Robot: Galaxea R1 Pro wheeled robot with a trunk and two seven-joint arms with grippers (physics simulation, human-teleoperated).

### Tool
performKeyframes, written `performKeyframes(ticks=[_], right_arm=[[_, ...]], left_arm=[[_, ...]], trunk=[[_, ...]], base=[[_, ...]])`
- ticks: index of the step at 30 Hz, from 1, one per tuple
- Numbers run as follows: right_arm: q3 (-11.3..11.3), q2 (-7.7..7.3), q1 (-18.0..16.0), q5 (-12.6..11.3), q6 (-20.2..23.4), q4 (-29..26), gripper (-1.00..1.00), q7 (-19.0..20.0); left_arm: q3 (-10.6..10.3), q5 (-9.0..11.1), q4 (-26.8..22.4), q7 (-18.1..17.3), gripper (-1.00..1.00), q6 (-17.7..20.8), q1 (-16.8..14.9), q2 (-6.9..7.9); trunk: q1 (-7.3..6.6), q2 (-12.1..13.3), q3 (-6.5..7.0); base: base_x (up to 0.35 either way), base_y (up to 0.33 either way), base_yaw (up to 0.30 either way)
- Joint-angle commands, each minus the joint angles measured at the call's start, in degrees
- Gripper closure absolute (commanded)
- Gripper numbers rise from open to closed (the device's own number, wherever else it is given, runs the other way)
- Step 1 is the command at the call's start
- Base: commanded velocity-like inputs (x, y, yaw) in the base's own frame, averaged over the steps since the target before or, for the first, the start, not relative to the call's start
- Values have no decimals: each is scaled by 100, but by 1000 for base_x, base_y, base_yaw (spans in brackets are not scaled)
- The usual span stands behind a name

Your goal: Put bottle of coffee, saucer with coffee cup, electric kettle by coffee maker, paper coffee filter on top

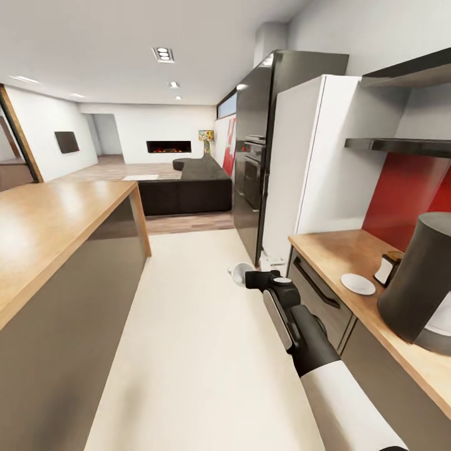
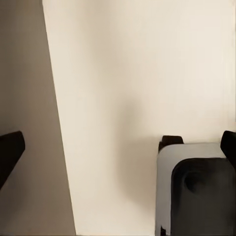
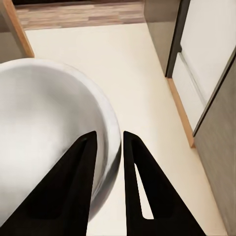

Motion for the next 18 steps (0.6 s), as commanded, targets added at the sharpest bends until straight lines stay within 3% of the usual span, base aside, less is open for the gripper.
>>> performKeyframes(ticks=[1, 8, 18], right_arm=[[9, -2, -5, -65, 15, -2, 100, -45], [16, -2, -7, -65, 15, 13, 100, -40], [17, -2, -6, -65, 15, 9, 100, -39]], left_arm=[[55, -58, 2, -137, -100, -16, -55, 38], [320, -59, 8, -316, -100, -38, -159, 99], [374, -56, 9, -326, -100, -50, -162, 84]], trunk=[[6, -12, -13], [6, -12, -13], [6, -12, -13]], base=[[292, -135, 0], [308, -116, 0], [336, -9, 0]])
